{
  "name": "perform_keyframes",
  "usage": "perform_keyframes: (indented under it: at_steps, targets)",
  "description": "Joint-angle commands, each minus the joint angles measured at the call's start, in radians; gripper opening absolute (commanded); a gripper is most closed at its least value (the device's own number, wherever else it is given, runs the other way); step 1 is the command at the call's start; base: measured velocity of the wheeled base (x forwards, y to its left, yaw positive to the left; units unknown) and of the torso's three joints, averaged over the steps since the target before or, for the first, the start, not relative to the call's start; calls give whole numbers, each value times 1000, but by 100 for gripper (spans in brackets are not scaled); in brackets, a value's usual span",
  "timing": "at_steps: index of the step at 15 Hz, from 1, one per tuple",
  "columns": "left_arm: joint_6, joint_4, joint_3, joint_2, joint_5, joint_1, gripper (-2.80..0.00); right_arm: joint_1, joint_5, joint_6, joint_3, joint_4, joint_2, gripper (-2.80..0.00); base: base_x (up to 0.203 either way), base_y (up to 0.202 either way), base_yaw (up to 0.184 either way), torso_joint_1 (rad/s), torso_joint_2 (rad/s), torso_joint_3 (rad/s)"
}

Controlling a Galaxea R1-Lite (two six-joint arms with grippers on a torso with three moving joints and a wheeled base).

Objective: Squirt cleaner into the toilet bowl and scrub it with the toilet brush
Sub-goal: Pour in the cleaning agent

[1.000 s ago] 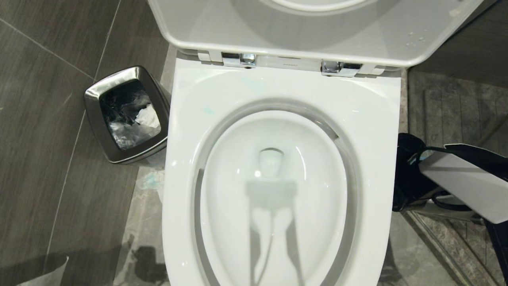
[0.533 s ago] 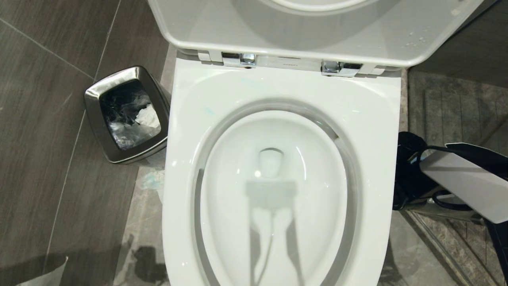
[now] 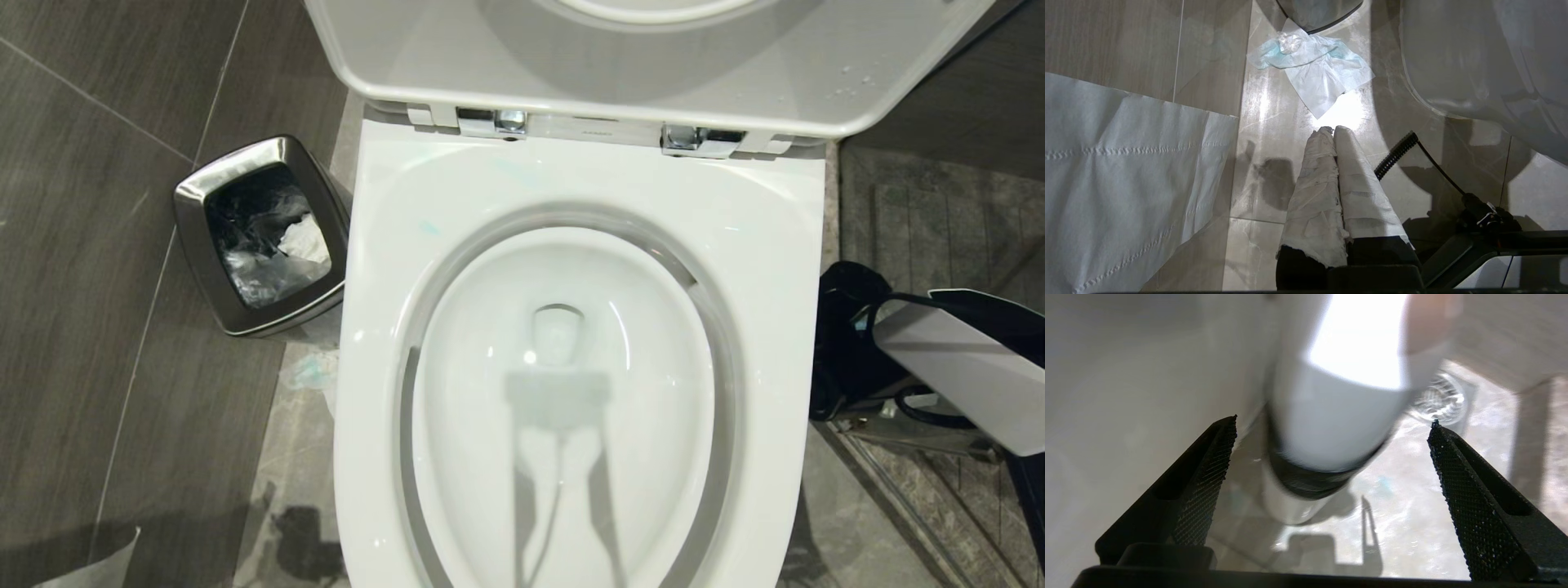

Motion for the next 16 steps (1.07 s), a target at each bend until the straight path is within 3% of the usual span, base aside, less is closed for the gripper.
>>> perform_keyframes:
  at_steps: [1,4,16]
  targets:
    - [0,0,0,1,0,0,-280,-13,-22,0,-18,-9,6,0,0,0,0,0,0,0]
    - [0,0,0,1,0,0,-280,-18,-66,3,-52,-9,10,0,0,0,0,0,0,0]
    - [0,0,0,1,0,0,-280,-3,-58,12,-256,-9,107,0,0,0,0,0,0,0]
